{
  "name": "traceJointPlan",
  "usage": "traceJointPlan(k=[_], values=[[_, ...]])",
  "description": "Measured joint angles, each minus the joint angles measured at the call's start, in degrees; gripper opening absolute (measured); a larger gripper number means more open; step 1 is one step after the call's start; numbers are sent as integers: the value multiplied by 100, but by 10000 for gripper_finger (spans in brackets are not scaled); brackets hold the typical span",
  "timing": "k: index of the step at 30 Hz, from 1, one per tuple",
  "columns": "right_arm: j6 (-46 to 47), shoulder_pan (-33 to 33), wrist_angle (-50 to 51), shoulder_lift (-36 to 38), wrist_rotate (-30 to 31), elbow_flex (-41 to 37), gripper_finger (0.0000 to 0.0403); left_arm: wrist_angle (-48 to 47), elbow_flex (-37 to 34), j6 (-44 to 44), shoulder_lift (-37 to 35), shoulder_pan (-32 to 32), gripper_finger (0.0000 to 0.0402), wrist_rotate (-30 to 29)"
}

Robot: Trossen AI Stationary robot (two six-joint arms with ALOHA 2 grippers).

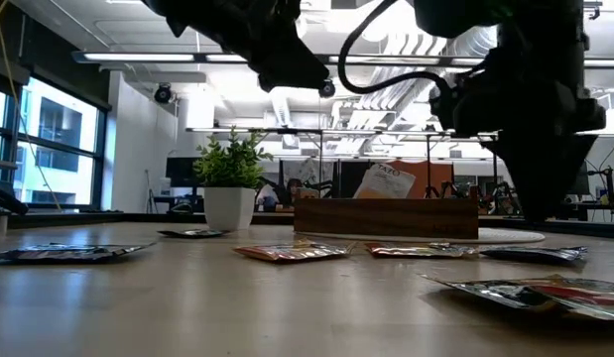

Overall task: Pick & Place Tea
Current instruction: Put the purple tea bag into the right compartment of the wooden organizer

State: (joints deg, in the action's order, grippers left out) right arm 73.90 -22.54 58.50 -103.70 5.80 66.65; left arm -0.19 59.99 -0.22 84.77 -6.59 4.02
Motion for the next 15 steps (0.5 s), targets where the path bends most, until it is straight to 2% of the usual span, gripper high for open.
traceJointPlan(k=[7, 15], values=[[90, -110, -56, -57, 20, 0, 176, -2, 0, 0, 0, 0, 154, 1], [74, -121, -72, -461, 16, 2, 176, 1, 0, -1, 0, 0, 154, 5]])
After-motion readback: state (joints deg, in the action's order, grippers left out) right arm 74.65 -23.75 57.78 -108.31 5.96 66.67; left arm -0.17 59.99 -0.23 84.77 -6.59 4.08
